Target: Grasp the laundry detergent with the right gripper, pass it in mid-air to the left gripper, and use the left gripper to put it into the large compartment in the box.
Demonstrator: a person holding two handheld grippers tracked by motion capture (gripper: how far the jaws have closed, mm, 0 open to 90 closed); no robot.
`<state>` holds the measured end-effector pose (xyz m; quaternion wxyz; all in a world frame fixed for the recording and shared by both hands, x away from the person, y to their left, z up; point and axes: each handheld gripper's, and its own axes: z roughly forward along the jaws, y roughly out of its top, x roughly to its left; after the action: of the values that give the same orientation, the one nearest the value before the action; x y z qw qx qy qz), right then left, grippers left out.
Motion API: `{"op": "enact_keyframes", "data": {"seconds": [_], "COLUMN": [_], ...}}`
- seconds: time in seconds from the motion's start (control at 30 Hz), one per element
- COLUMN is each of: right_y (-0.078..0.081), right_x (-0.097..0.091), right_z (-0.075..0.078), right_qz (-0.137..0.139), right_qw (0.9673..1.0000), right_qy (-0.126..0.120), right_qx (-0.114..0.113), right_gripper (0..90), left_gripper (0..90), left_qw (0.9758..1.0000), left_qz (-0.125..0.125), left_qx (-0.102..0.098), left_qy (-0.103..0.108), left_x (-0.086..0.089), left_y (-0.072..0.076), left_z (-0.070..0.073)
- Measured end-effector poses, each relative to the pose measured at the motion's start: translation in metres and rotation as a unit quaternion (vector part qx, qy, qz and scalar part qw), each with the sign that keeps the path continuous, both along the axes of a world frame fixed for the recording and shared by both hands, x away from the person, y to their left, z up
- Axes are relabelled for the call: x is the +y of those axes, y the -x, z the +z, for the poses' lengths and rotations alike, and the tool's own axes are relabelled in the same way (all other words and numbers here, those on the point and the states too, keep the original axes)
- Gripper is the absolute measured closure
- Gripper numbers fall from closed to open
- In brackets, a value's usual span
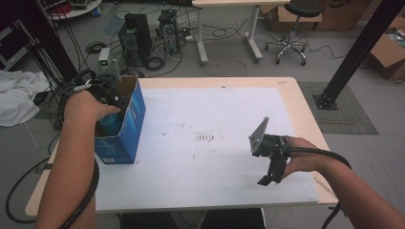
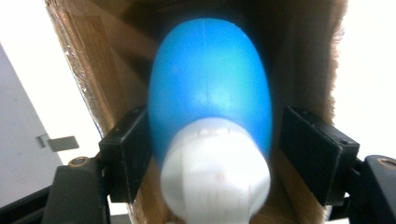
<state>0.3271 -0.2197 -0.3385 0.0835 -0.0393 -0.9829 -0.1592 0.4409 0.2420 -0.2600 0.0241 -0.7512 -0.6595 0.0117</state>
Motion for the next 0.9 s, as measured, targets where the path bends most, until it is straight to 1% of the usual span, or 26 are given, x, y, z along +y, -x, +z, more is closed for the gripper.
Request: {"op": "enact_keyframes", "data": {"seconds": [0.07,0.13,0.23,0.3,0.37,0.43,0.5,0.53,0.63,0.67,0.73,0.8,0.9], "right_y": [0.0,0.0,0.0,0.0,0.0,0.0,0.0,-0.001,0.0,-0.001,-0.001,0.0,0.0], "right_x": [0.0,0.001,0.001,0.002,0.003,0.003,0.003,0.003,0.002,0.002,0.002,0.001,0.002], "right_z": [0.0,0.001,0.0,0.0,-0.001,-0.001,-0.001,-0.001,0.0,0.0,0.001,0.001,0.0], "right_qz": [0.001,0.001,0.002,0.002,0.002,0.003,0.003,0.004,0.003,0.003,0.004,0.004,0.003], "right_qw": [1.0,1.0,1.0,1.0,1.0,1.0,1.0,1.0,1.0,1.0,1.0,1.0,1.0], "right_qy": [0.0,0.0,-0.002,-0.001,-0.001,-0.002,-0.003,-0.003,-0.003,-0.005,-0.005,-0.005,-0.006], "right_qx": [-0.002,-0.003,-0.003,-0.002,-0.001,-0.001,-0.001,-0.002,-0.003,-0.002,-0.004,-0.003,-0.003], "right_gripper": [0.0,0.0,0.0,0.0,0.0,0.0,0.0,0.0,0.0,0.0,0.0,0.0,0.0], "left_gripper": [26.7,26.5,26.3,25.7,24.8,24.2,22.6,21.9,21.4,21.0,19.1,16.2,15.9], "left_qw": [1.0,1.0,1.0,0.9999,0.9999,0.9998,0.9997,0.9997,0.9996,0.9996,0.9995,0.9994,0.9991], "left_qz": [0.001,-0.001,0.004,0.0,0.001,0.0,0.004,0.002,0.003,0.004,0.005,0.008,0.011], "left_qx": [0.0,0.001,0.0,-0.006,-0.004,-0.008,-0.007,-0.009,-0.009,-0.012,-0.01,-0.005,-0.011], "left_qy": [0.001,-0.003,-0.004,-0.008,-0.012,-0.018,-0.022,-0.024,-0.026,-0.025,-0.029,-0.032,-0.039], "left_x": [-0.001,-0.001,-0.001,-0.002,-0.004,-0.004,-0.005,-0.005,-0.006,-0.006,-0.006,-0.006,-0.007], "left_y": [0.001,0.0,0.001,0.001,0.001,0.002,0.002,0.002,0.003,0.003,0.004,0.004,0.005], "left_z": [0.003,0.005,0.009,0.012,0.015,0.018,0.02,0.022,0.026,0.027,0.029,0.031,0.035]}}
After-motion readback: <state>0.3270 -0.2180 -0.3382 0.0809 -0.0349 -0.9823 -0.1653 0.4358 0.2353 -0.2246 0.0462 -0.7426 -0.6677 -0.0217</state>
